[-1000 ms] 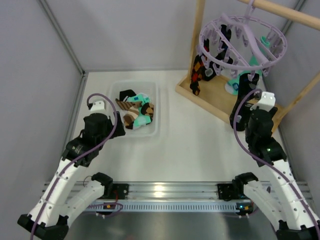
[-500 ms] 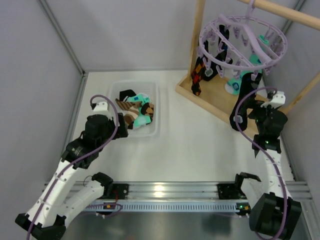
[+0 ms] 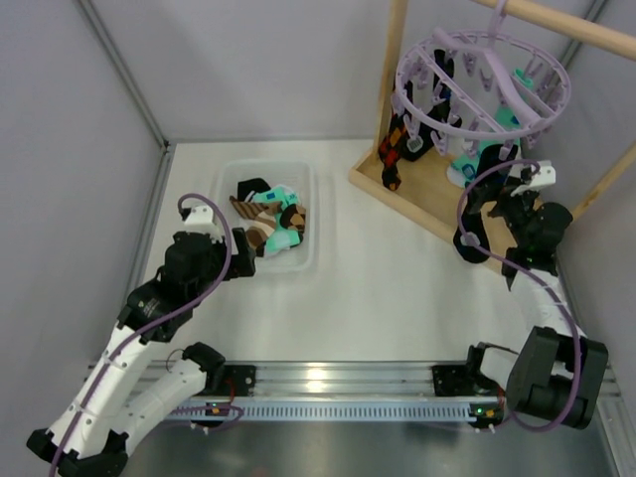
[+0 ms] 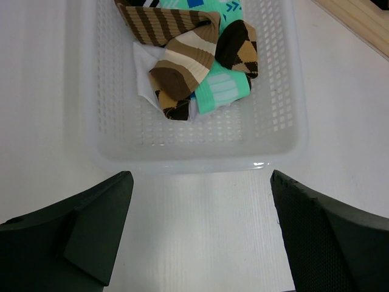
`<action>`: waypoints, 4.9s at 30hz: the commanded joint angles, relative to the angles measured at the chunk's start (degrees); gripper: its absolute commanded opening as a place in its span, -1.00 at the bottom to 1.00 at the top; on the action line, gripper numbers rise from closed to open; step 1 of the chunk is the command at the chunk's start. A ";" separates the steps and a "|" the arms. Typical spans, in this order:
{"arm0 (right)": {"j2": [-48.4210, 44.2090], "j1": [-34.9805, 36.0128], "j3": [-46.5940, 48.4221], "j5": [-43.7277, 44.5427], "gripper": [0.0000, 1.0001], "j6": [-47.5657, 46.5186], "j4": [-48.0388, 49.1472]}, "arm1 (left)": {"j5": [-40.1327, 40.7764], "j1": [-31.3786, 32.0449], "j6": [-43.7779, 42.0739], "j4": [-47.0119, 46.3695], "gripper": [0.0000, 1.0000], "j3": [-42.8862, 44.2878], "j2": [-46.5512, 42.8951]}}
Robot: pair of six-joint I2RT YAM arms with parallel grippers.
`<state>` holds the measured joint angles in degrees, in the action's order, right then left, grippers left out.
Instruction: Remove the socks clipped to the hanger
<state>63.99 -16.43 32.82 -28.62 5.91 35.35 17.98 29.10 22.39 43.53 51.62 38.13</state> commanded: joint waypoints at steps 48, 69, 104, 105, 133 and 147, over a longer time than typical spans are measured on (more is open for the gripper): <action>-1.60 70.12 3.91 72.90 -1.00 -13.27 0.84 | 2.23 23.54 -12.63 -4.24 0.97 79.14 58.42; 12.65 73.73 12.62 73.10 -1.00 -26.91 6.40 | 16.02 31.01 -30.03 -8.54 0.90 98.59 82.01; 13.71 76.81 12.36 70.98 -1.00 -28.32 6.39 | 19.20 29.26 -30.75 -18.30 0.49 94.46 86.32; 13.71 76.81 12.44 70.90 -1.00 -28.15 6.39 | 18.77 29.34 -30.22 -18.30 0.50 94.37 86.24; -10.88 74.26 -10.40 63.17 -1.00 -6.27 -6.34 | 20.06 28.46 -23.72 -18.74 0.96 78.21 72.19; -11.26 60.28 6.10 44.01 -1.00 -1.86 -18.92 | 41.87 28.82 -5.36 -8.22 0.97 38.66 30.56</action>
<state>50.26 44.80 30.81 21.71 4.08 17.12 53.25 57.93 7.90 28.47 95.35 75.64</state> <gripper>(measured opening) 0.032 0.984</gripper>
